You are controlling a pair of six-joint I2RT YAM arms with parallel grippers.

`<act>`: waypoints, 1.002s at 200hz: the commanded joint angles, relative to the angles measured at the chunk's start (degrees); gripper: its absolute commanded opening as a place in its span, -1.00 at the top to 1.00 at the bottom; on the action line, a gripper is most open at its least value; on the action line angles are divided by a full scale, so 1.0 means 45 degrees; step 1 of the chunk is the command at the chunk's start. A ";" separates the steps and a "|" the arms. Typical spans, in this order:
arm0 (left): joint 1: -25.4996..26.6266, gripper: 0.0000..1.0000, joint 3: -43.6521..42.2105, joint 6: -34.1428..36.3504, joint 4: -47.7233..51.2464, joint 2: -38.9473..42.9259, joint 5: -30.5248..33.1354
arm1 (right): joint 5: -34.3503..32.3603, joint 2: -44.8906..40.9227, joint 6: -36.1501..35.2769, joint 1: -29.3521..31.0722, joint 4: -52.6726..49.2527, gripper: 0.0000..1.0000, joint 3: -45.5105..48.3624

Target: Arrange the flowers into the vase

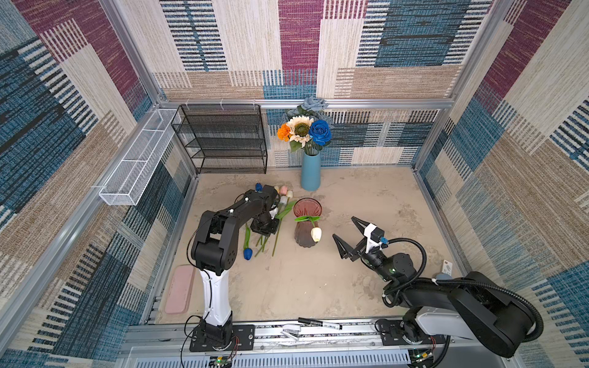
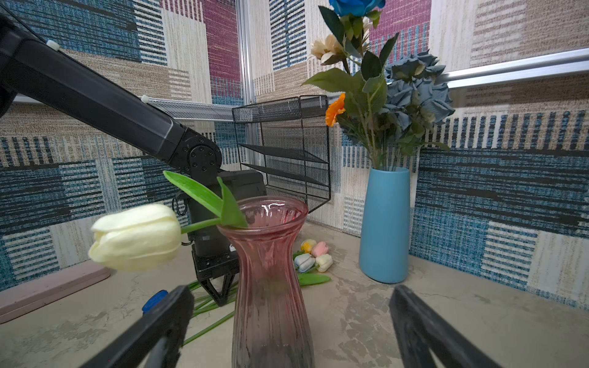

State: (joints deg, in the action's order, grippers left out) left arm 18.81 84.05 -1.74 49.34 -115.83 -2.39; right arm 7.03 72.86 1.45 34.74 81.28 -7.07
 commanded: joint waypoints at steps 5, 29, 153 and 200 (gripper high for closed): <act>0.0020 1.00 -0.0065 -0.0121 -0.0425 0.0607 -0.0622 | -0.0038 -0.0019 0.0087 0.0011 0.0276 -0.99 -0.0069; 0.0019 1.00 -0.0138 -0.0248 -0.0419 0.1357 -0.0868 | -0.0049 -0.0011 0.0087 0.0012 0.0279 -0.99 -0.0069; 0.0405 0.39 0.0818 0.0227 -0.0041 -0.0102 0.0574 | -0.0077 0.0030 0.0148 0.0000 0.0337 -0.99 -0.0055; 0.0367 0.50 0.0881 -0.0423 -0.0219 0.0047 0.1431 | -0.0116 -0.0018 0.0109 0.0014 0.0318 -0.99 -0.0030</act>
State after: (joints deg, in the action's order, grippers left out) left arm 20.62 88.18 -1.56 48.49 -116.97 1.28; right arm 6.94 72.95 1.48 34.74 81.28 -7.07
